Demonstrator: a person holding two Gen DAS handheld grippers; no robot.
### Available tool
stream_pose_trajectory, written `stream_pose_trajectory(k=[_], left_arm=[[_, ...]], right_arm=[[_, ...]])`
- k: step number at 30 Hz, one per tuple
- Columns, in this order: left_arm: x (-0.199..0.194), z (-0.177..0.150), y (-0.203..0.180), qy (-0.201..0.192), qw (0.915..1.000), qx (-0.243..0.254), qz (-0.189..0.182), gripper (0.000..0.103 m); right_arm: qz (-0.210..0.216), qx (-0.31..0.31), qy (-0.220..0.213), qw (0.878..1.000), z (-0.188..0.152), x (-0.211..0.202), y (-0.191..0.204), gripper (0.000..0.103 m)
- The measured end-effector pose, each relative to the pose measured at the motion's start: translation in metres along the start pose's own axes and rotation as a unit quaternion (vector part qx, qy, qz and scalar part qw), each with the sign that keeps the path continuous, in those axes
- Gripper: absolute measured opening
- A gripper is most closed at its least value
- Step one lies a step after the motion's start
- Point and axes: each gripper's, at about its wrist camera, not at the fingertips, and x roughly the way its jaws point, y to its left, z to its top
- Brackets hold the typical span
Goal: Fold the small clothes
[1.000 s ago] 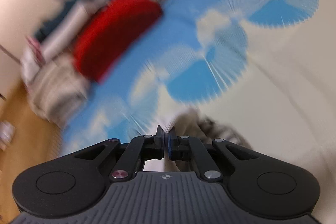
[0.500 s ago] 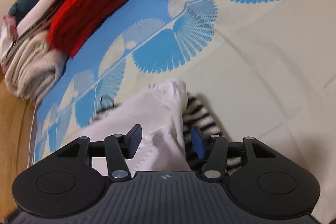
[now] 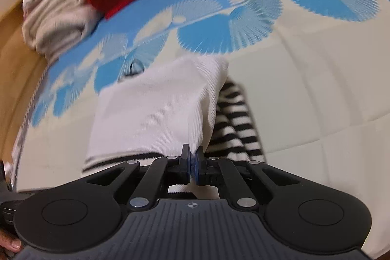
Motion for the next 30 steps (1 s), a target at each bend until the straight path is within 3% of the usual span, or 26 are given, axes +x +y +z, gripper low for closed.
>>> stream_pose_trajectory(k=[4, 8, 11, 12, 14, 16, 18, 23, 27, 30], left_arm=[[0.023, -0.009, -0.005, 0.06, 0.9966, 0.036, 0.044, 0.09], [0.02, -0.003, -0.01, 0.053, 0.9973, 0.036, 0.037, 0.09], [0.012, 0.008, -0.005, 0.021, 0.9997, 0.006, 0.009, 0.09], [0.009, 0.012, -0.002, 0.007, 0.9999, -0.007, 0.004, 0.09], [0.007, 0.02, 0.008, -0.015, 0.9991, -0.04, 0.006, 0.09], [0.009, 0.025, 0.018, -0.023, 0.997, -0.074, 0.003, 0.09], [0.014, 0.032, 0.025, -0.02, 0.9949, -0.099, -0.007, 0.09], [0.038, 0.04, 0.033, 0.0, 0.9904, -0.134, -0.032, 0.09], [0.056, 0.045, 0.035, 0.006, 0.9885, -0.145, -0.041, 0.09], [0.066, 0.05, 0.034, 0.009, 0.989, -0.142, -0.042, 0.09]], right_arm=[[-0.048, 0.002, 0.054, 0.997, -0.007, 0.017, -0.01, 0.002], [-0.072, -0.022, 0.071, 0.995, -0.011, 0.029, -0.003, 0.002], [-0.077, -0.021, 0.065, 0.995, -0.009, 0.029, -0.001, 0.007], [-0.082, -0.02, 0.058, 0.995, -0.009, 0.027, 0.0, 0.011], [-0.094, -0.006, 0.038, 0.995, -0.004, 0.02, -0.001, 0.048], [-0.08, 0.005, 0.006, 0.997, -0.001, 0.013, -0.002, 0.058], [-0.073, 0.007, 0.005, 0.997, 0.002, 0.016, -0.002, 0.058], [-0.111, -0.007, 0.05, 0.993, 0.0, 0.046, 0.003, 0.059], [-0.111, 0.028, 0.051, 0.992, 0.004, 0.057, -0.001, 0.059], [-0.096, 0.041, 0.054, 0.993, 0.004, 0.058, -0.003, 0.05]])
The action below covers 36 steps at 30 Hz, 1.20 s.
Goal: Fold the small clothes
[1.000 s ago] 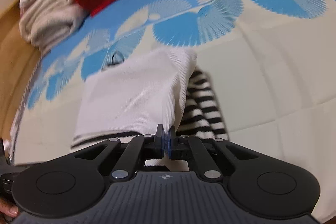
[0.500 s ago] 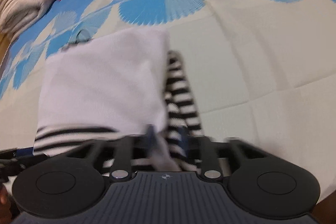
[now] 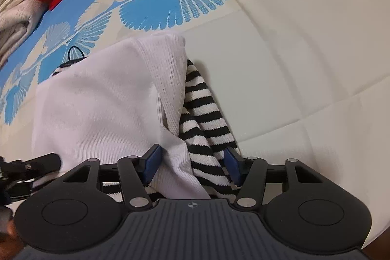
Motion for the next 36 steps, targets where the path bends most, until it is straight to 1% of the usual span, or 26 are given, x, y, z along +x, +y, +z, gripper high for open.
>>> stream_pose_trajectory(k=[1, 2, 3, 4, 5, 7, 10, 12, 14, 15, 16, 17, 18, 20, 21, 22, 23, 25, 27, 28, 30, 31, 32, 33, 34, 36], left_arm=[[0.001, 0.001, -0.002, -0.002, 1.0, 0.005, 0.003, 0.087], [0.001, 0.002, -0.003, -0.005, 0.9999, 0.01, 0.008, 0.079], [0.0, 0.003, -0.006, -0.01, 0.9997, 0.016, 0.013, 0.074], [-0.003, 0.004, -0.008, -0.019, 0.9994, 0.024, 0.017, 0.062], [-0.008, 0.006, -0.013, -0.031, 0.9986, 0.037, 0.02, 0.05], [-0.026, 0.012, -0.025, -0.072, 0.9948, 0.066, 0.03, 0.046], [-0.057, 0.02, -0.038, -0.143, 0.9819, 0.11, 0.059, 0.045], [-0.073, 0.029, -0.035, -0.172, 0.9757, 0.117, 0.069, 0.047], [-0.084, 0.036, -0.03, -0.196, 0.9701, 0.11, 0.091, 0.062], [-0.09, 0.037, -0.028, -0.218, 0.9632, 0.106, 0.116, 0.066], [-0.098, 0.036, -0.027, -0.243, 0.9533, 0.11, 0.141, 0.068], [-0.103, 0.035, -0.029, -0.255, 0.9476, 0.12, 0.151, 0.068], [-0.106, 0.034, -0.032, -0.254, 0.9458, 0.133, 0.153, 0.068], [-0.108, 0.03, -0.035, -0.227, 0.9513, 0.159, 0.134, 0.068], [-0.106, 0.027, -0.037, -0.211, 0.9545, 0.17, 0.124, 0.068], [-0.104, 0.025, -0.036, -0.199, 0.9568, 0.176, 0.119, 0.067], [-0.101, 0.024, -0.035, -0.184, 0.9591, 0.179, 0.118, 0.067], [-0.088, 0.022, -0.029, -0.149, 0.9643, 0.177, 0.129, 0.067], [-0.066, 0.023, -0.011, -0.101, 0.9706, 0.163, 0.145, 0.067], [-0.056, 0.02, -0.007, -0.091, 0.9691, 0.165, 0.159, 0.067], [-0.056, 0.019, -0.009, -0.101, 0.9627, 0.184, 0.171, 0.068], [-0.061, 0.018, -0.009, -0.107, 0.9631, 0.181, 0.168, 0.068], [-0.069, 0.017, -0.007, -0.115, 0.9659, 0.169, 0.159, 0.068], [-0.078, 0.016, -0.004, -0.123, 0.9686, 0.157, 0.148, 0.068], [-0.085, 0.016, 0.0, -0.13, 0.9705, 0.149, 0.138, 0.068], [-0.099, 0.015, 0.005, -0.138, 0.9725, 0.14, 0.125, 0.068]], right_arm=[[0.009, 0.0, 0.0, 1.0, 0.001, 0.0, 0.001, 0.039], [0.015, -0.001, -0.002, 1.0, 0.001, 0.0, 0.002, 0.029], [0.014, -0.004, -0.005, 1.0, 0.001, 0.0, 0.004, 0.026], [0.013, -0.009, -0.009, 1.0, 0.002, 0.0, 0.007, 0.018], [0.013, -0.012, -0.014, 1.0, 0.003, 0.0, 0.011, 0.013], [0.021, -0.017, -0.032, 0.999, 0.007, -0.003, 0.018, 0.01], [0.061, -0.025, -0.077, 0.995, 0.015, -0.01, 0.035, 0.008], [0.087, -0.032, -0.101, 0.991, 0.02, -0.012, 0.048, 0.006], [0.108, -0.043, -0.119, 0.986, 0.025, -0.011, 0.064, 0.005], [0.112, -0.05, -0.125, 0.985, 0.027, -0.009, 0.072, 0.005], [0.111, -0.057, -0.127, 0.984, 0.029, -0.006, 0.079, 0.005], [0.105, -0.064, -0.126, 0.984, 0.03, -0.002, 0.086, 0.005], [0.098, -0.069, -0.121, 0.985, 0.033, 0.004, 0.09, 0.005], [0.092, -0.077, -0.109, 0.987, 0.036, 0.014, 0.098, 0.005], [0.08, -0.083, -0.108, 0.988, 0.037, 0.018, 0.102, 0.005], [0.06, -0.088, -0.106, 0.989, 0.037, 0.021, 0.106, 0.005], [0.051, -0.083, -0.1, 0.99, 0.039, 0.025, 0.107, 0.005], [0.038, -0.068, -0.089, 0.993, 0.041, 0.031, 0.104, 0.005], [0.026, -0.064, -0.089, 0.994, 0.038, 0.034, 0.104, 0.005], [0.022, -0.064, -0.09, 0.994, 0.036, 0.036, 0.105, 0.005], [0.009, -0.063, -0.089, 0.994, 0.034, 0.036, 0.106, 0.008], [0.001, -0.062, -0.085, 0.994, 0.032, 0.036, 0.107, 0.011], [-0.004, -0.062, -0.082, 0.995, 0.031, 0.034, 0.106, 0.017], [-0.006, -0.061, -0.083, 0.995, 0.031, 0.031, 0.105, 0.02], [-0.004, -0.059, -0.087, 0.994, 0.031, 0.026, 0.104, 0.024], [0.011, -0.053, -0.099, 0.994, 0.032, 0.014, 0.1, 0.028]])
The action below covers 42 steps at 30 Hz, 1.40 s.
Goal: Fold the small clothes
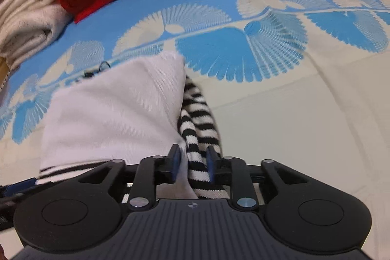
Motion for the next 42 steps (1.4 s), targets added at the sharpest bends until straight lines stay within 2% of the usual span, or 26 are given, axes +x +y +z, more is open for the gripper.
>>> stream_pose_trajectory(k=[2, 4, 6, 8, 11, 13, 15, 18, 19, 21, 24, 26, 28, 30, 31, 33, 37, 40, 42], left_arm=[[-0.002, 0.0, 0.003, 0.011, 0.9999, 0.006, -0.007, 0.068], [0.004, -0.005, 0.001, 0.035, 0.9991, 0.022, -0.009, 0.068], [0.02, -0.013, -0.004, 0.067, 0.9964, 0.049, 0.016, 0.068], [0.024, -0.021, -0.01, 0.065, 0.9931, 0.086, 0.047, 0.07], [0.012, -0.026, -0.016, 0.039, 0.9936, 0.095, 0.047, 0.07], [0.003, -0.029, -0.016, 0.019, 0.994, 0.098, 0.044, 0.07], [0.01, -0.037, -0.013, 0.043, 0.9924, 0.102, 0.055, 0.07], [0.009, -0.041, -0.005, 0.066, 0.9931, 0.083, 0.05, 0.076], [0.003, -0.04, -0.003, 0.059, 0.9936, 0.083, 0.049, 0.077], [-0.015, -0.037, -0.002, 0.028, 0.9929, 0.086, 0.077, 0.078], [-0.05, -0.031, -0.003, -0.025, 0.99, 0.064, 0.123, 0.085], [-0.079, -0.027, -0.008, -0.062, 0.9901, 0.036, 0.12, 0.086], [-0.108, -0.027, -0.016, -0.091, 0.9891, 0.033, 0.111, 0.088], [-0.134, -0.032, -0.028, -0.118, 0.9855, 0.043, 0.114, 0.102], [-0.148, -0.039, -0.035, -0.137, 0.9825, 0.05, 0.116, 0.103], [-0.166, -0.049, -0.049, -0.144, 0.9812, 0.059, 0.114, 0.103], [-0.187, -0.075, -0.071, -0.146, 0.9846, 0.069, 0.066, 0.103], [-0.188, -0.107, -0.075, -0.16, 0.9839, 0.064, 0.045, 0.103], [-0.179, -0.131, -0.074, -0.173, 0.9814, 0.066, 0.052, 0.103]], right_arm=[[0.015, 0.006, -0.007, 1.0, 0.0, -0.011, -0.003, 0.039], [0.02, -0.002, -0.003, 1.0, -0.002, -0.016, -0.002, 0.042], [0.026, -0.014, 0.008, 1.0, -0.005, -0.018, 0.001, 0.042], [0.026, -0.032, 0.038, 0.998, -0.01, -0.012, 0.004, 0.042], [-0.019, -0.075, 0.098, 0.992, -0.024, 0.002, 0.009, 0.043], [-0.029, -0.082, 0.112, 0.99, -0.03, 0.003, 0.006, 0.043], [-0.036, -0.091, 0.118, 0.988, -0.034, 0.002, 0.004, 0.043], [-0.093, -0.111, 0.136, 0.98, -0.043, 0.002, -0.004, 0.043], [-0.106, -0.102, 0.125, 0.981, -0.044, -0.005, -0.009, 0.043], [-0.1, -0.081, 0.085, 0.988, -0.039, -0.025, -0.014, 0.043], [-0.073, -0.084, -0.007, 0.994, -0.032, -0.07, -0.012, 0.043], [-0.062, -0.104, -0.058, 0.991, -0.032, -0.097, -0.007, 0.043], [-0.044, -0.103, -0.097, 0.989, -0.033, -0.125, -0.003, 0.044], [-0.023, -0.097, -0.123, 0.987, -0.037, -0.149, 0.0, 0.047], [-0.013, -0.099, -0.136, 0.986, -0.041, -0.161, 0.003, 0.048], [-0.002, -0.109, -0.156, 0.982, -0.052, -0.179, 0.008, 0.051], [0.01, -0.135, -0.183, 0.974, -0.087, -0.206, 0.012, 0.058], [0.013, -0.124, -0.175, 0.977, -0.115, -0.207, 0.008, 0.062], [0.013, -0.109, -0.159, 0.981, -0.127, -0.204, 0.007, 0.062]])
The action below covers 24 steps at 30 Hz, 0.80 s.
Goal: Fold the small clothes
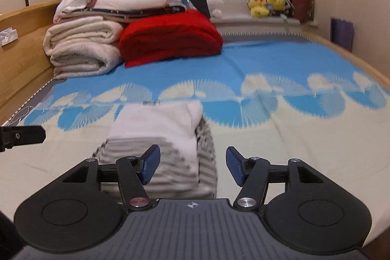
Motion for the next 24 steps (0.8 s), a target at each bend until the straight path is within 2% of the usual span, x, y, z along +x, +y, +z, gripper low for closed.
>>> stream_pose_trajectory(k=[1, 3, 4, 5, 6, 8, 13, 17, 24], left_arm=[[0.003, -0.013, 0.0, 0.005, 1.0, -0.001, 0.005, 0.102], [0.016, -0.023, 0.002, 0.058, 0.998, -0.025, -0.004, 0.102], [0.015, -0.023, 0.004, 0.056, 0.9973, -0.045, -0.015, 0.102], [0.012, -0.022, 0.003, 0.037, 0.998, -0.047, -0.021, 0.102], [0.011, -0.021, -0.001, 0.023, 0.9992, -0.029, -0.016, 0.102], [0.019, -0.021, -0.008, 0.021, 0.9997, 0.002, 0.009, 0.102], [0.049, -0.023, -0.002, 0.07, 0.997, -0.026, 0.019, 0.102], [0.058, -0.024, 0.001, 0.083, 0.9952, -0.024, 0.045, 0.102], [0.063, -0.025, 0.003, 0.098, 0.9936, -0.026, 0.049, 0.102]], right_arm=[[0.002, 0.011, 0.005, 1.0, -0.004, 0.0, 0.001, 0.062], [-0.004, 0.008, 0.003, 1.0, -0.009, -0.001, 0.005, 0.062], [-0.02, -0.005, 0.003, 1.0, -0.012, 0.0, 0.008, 0.062], [-0.031, -0.012, 0.003, 0.999, -0.014, 0.002, 0.01, 0.062], [-0.038, -0.013, 0.006, 0.999, -0.015, 0.004, 0.01, 0.062], [-0.035, -0.005, 0.02, 0.999, -0.019, 0.01, 0.007, 0.062], [-0.037, -0.006, 0.045, 0.998, -0.025, 0.022, 0.007, 0.063], [-0.037, -0.006, 0.044, 0.998, -0.026, 0.026, 0.009, 0.063], [-0.026, -0.006, 0.042, 0.999, -0.025, 0.028, 0.021, 0.065]])
